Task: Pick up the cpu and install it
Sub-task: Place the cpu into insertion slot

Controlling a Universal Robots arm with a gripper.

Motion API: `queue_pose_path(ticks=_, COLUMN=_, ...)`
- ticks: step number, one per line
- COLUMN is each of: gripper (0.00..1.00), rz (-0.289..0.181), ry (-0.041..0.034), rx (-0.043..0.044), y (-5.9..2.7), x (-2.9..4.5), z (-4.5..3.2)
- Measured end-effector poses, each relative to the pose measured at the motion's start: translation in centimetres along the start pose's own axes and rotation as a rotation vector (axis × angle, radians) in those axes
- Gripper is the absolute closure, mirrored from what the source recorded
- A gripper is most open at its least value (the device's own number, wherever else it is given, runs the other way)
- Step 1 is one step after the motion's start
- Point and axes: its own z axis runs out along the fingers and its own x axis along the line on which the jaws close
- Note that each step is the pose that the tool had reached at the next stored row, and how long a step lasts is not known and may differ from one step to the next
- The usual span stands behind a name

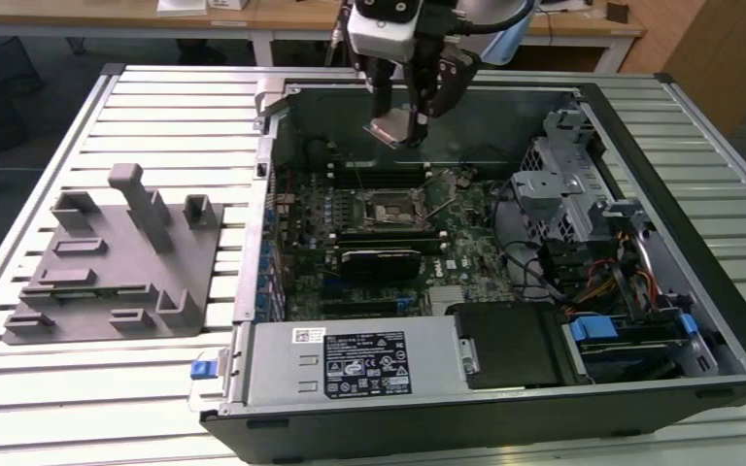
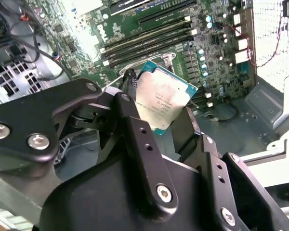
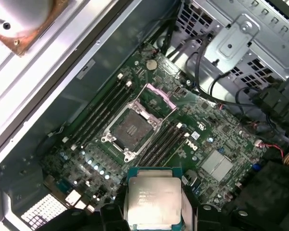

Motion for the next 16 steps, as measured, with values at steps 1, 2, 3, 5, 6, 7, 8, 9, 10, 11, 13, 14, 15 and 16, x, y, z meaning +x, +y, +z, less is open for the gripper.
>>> queue_pose_path(ticks=1, gripper=0.47, rz=0.012, ry=-0.0003, rx=0.0002, y=0.01, x=0.01, z=0.01)
queue_pose_path(ticks=2, gripper=0.47, rz=0.025, ry=-0.0006, rx=0.0003, y=0.01, x=0.02, z=0.03)
queue_pose_path(ticks=3, gripper=0.47, rz=0.037, ry=-0.0008, rx=0.0004, y=0.02, x=0.03, z=0.04)
queue_pose_path(ticks=5, gripper=0.47, rz=0.061, ry=-0.0014, rx=0.0007, y=0.04, x=0.05, z=0.07)
queue_pose_path(ticks=6, gripper=0.47, rz=0.074, ry=-0.0017, rx=0.0008, y=0.04, x=0.05, z=0.09)
queue_pose_path(ticks=7, gripper=0.47, rz=0.086, ry=-0.0020, rx=0.0009, y=0.05, x=0.06, z=0.10)
queue_pose_path(ticks=8, gripper=0.47, rz=0.098, ry=-0.0022, rx=0.0011, y=0.06, x=0.07, z=0.11)
queue_pose_path(ticks=9, gripper=0.47, rz=0.112, ry=-0.0025, rx=0.0013, y=0.07, x=0.08, z=0.13)
queue_pose_path(ticks=10, gripper=0.47, rz=0.124, ry=-0.0029, rx=0.0014, y=0.08, x=0.09, z=0.14)
queue_pose_path(ticks=11, gripper=0.47, rz=0.136, ry=-0.0031, rx=0.0015, y=0.08, x=0.10, z=0.16)
queue_pose_path(ticks=13, gripper=0.47, rz=0.161, ry=-0.0036, rx=0.0017, y=0.09, x=0.12, z=0.19)
queue_pose_path(ticks=14, gripper=0.47, rz=0.174, ry=-0.0039, rx=0.0019, y=0.10, x=0.13, z=0.20)
queue_pose_path(ticks=15, gripper=0.47, rz=0.187, ry=-0.0042, rx=0.0020, y=0.11, x=0.14, z=0.22)
queue_pose_path(ticks=16, gripper=0.47, rz=0.201, ry=-0.0046, rx=0.0023, y=0.11, x=0.14, z=0.24)
